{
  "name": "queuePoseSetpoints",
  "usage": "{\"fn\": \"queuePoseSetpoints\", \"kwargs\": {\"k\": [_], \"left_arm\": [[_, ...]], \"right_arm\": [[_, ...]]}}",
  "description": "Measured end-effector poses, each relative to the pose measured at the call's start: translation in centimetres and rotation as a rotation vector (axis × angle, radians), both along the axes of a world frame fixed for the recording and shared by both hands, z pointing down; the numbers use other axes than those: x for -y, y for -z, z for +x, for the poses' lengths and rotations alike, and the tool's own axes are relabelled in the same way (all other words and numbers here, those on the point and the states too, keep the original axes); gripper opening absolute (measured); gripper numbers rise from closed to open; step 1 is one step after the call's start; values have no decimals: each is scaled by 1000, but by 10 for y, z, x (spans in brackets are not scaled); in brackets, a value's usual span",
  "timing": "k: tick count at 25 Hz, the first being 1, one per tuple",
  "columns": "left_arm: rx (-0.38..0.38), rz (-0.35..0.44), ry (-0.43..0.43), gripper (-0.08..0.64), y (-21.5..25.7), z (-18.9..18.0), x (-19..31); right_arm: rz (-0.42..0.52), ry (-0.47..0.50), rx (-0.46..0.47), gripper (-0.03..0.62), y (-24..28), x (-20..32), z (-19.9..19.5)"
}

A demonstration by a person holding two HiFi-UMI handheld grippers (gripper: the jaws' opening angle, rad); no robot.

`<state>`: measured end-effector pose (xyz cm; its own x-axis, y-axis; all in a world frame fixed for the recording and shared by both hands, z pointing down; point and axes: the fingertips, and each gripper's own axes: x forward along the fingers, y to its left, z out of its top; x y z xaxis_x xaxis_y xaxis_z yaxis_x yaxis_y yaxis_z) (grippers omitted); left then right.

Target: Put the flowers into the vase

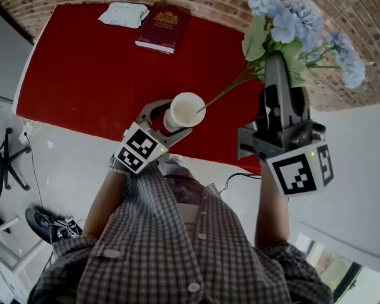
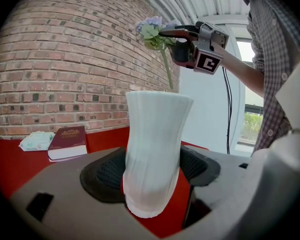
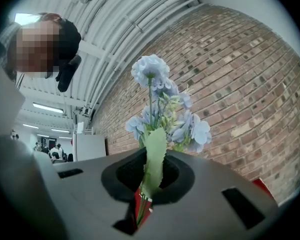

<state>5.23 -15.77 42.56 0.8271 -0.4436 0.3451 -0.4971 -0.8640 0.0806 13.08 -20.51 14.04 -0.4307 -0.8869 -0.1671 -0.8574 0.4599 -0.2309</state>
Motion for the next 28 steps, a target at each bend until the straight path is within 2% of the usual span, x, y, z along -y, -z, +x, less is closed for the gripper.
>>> {"fn": "queuePoseSetpoints", "kwargs": {"k": [5, 13, 21, 24, 28], "left_arm": [[-4, -1, -1, 344, -1, 0, 0], [-7, -1, 2, 344, 0, 0, 0], [-16, 2, 0, 344, 0, 0, 1], [-16, 2, -2, 342, 0, 0, 1], [-19, -3, -4, 344, 0, -1, 1]], "right_arm": [[-36, 56, -60, 17, -38, -5, -29], [-70, 110, -211, 17, -98, -19, -63], [-94, 148, -398, 17, -144, -39, -88], [-61, 175, -499, 18, -151, -46, -101], [-84, 188, -632, 18, -166, -53, -109]]}}
